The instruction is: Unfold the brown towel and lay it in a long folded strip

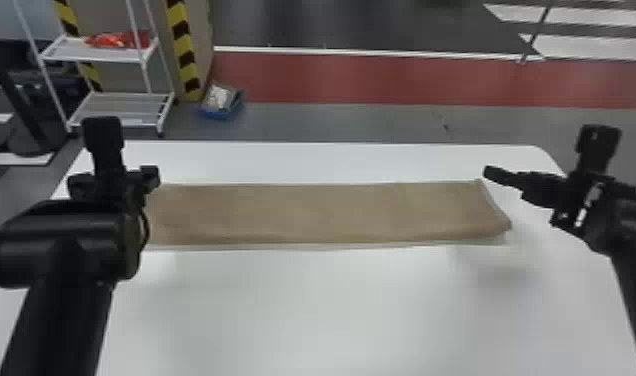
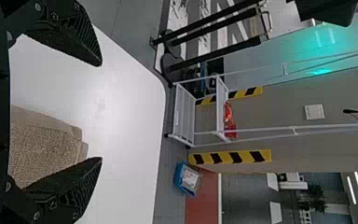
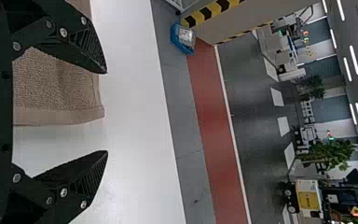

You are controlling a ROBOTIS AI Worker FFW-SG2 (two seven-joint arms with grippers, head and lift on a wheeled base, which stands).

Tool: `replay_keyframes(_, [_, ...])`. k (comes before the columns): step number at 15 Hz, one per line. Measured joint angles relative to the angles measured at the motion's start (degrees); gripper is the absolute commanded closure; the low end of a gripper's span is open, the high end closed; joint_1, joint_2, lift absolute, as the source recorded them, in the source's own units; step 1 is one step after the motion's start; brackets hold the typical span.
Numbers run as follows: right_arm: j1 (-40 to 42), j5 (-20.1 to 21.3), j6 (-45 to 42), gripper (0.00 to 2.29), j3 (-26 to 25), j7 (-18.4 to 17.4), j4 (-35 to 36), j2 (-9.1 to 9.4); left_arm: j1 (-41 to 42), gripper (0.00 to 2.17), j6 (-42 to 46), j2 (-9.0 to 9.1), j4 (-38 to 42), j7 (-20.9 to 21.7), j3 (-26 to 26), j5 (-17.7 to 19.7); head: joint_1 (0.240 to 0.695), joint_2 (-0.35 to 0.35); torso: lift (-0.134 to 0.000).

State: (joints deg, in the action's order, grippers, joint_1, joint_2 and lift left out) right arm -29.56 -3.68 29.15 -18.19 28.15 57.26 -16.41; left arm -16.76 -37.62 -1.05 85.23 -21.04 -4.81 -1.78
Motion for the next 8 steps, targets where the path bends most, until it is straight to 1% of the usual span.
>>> replay_keyframes(1, [0.76, -0.05, -0.9, 0.06, -0.3, 0.65, 0.12, -0.14, 1.2, 0.03, 2.42, -0.05, 0.22, 0.25, -0.29, 0.0, 0.693, -0.063, -0.119])
replay_keyframes(3, [2.78, -0.1, -1.65, 0.06, -0.82, 1.89, 1.44, -0.35, 4.27, 0.03, 5.83, -0.53, 1.98, 2.24, -1.42, 0.71, 0.695, -0.061, -0.119])
replay_keyframes(5, [4.74, -0.87, -1.75, 0.07, -1.88, 3.21, 2.92, -0.6, 7.31, 0.03, 6.58, -1.2, 5.14, 5.23, -3.64, 2.84, 0.695, -0.056, -0.119])
replay_keyframes(8, [7.17, -1.94, -1.43, 0.07, -2.32, 4.33, 4.99, -0.98, 10.69, 0.03, 7.84, -1.4, 9.33, 8.51, -6.64, 5.94, 0.695, -0.05, -0.119])
